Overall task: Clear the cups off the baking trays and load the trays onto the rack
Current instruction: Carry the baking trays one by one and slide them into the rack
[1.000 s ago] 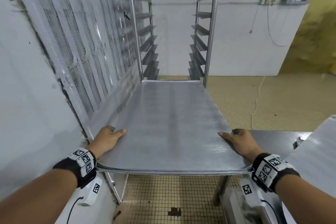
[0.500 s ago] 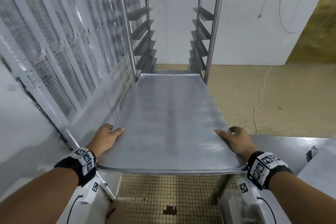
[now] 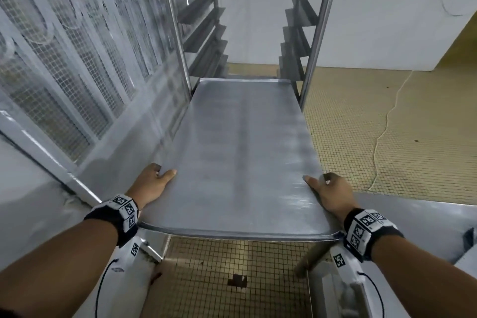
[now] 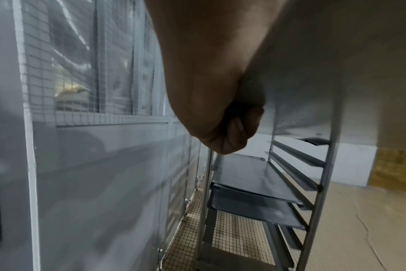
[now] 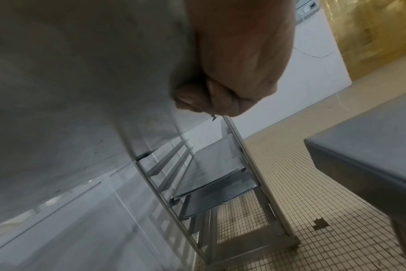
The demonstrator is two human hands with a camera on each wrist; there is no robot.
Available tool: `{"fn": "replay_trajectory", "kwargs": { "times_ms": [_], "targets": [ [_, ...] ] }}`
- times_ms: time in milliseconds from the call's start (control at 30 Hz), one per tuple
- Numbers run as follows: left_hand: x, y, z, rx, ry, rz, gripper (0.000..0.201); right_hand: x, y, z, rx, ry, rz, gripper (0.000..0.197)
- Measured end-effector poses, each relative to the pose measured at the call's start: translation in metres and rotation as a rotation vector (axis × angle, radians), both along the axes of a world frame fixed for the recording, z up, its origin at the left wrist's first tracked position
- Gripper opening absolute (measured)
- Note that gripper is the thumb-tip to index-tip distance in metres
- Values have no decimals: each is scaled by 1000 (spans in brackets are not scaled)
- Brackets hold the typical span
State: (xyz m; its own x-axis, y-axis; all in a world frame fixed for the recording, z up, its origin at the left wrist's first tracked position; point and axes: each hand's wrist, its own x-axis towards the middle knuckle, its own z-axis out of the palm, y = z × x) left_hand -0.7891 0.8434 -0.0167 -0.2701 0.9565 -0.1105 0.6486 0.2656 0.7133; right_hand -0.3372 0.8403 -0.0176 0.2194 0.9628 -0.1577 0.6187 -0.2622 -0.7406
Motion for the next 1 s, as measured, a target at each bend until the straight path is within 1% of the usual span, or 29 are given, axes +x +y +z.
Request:
{"fn": "replay_trajectory", "kwargs": {
  "times_ms": [33,167,233,333,433,500,600,667,700,800,833,867,967,1000],
  "targets": [
    [-3,6,-6,-11,0,-9,28,-1,4,-1,-14,-18,4,48],
    [-12,29,-28,-41,-10,17,39,-2,22,-12,-43,-27,-9,55],
    [-15,40,-35,-53,-26,25,39,-4,31,-16,-49,-34,-13,58],
    [-19,57,-45,-59,-15,28,40,-9,44,-22,-65,-41,-19,55],
    [-19,71,-49,-87,-24,44,36,-13,59,-30,-103,-35,-23,65],
    [-24,85,-60,-78,-55,45,37,-15,71,-34,-126,-38,-23,71],
    [-32,105,-77,-69,-101,30,42,-20,87,-39,-138,-27,-32,68],
    [-34,118,-82,-78,-136,20,45,-23,98,-43,-149,-39,-45,70],
    [-35,124,-85,-81,-146,18,49,-24,103,-45,-157,-53,-48,72],
    [-45,148,-97,-82,-154,6,70,-29,121,-50,-172,-78,-59,73],
    [-47,156,-102,-82,-152,-5,72,-31,127,-51,-176,-81,-66,73],
    [-47,162,-102,-86,-149,-11,70,-32,133,-51,-180,-82,-72,72],
    [-42,180,-97,-94,-144,-12,50,-37,150,-53,-200,-64,-99,72],
    [-42,186,-98,-93,-142,-13,50,-37,155,-53,-202,-58,-106,72]
  ]
}}
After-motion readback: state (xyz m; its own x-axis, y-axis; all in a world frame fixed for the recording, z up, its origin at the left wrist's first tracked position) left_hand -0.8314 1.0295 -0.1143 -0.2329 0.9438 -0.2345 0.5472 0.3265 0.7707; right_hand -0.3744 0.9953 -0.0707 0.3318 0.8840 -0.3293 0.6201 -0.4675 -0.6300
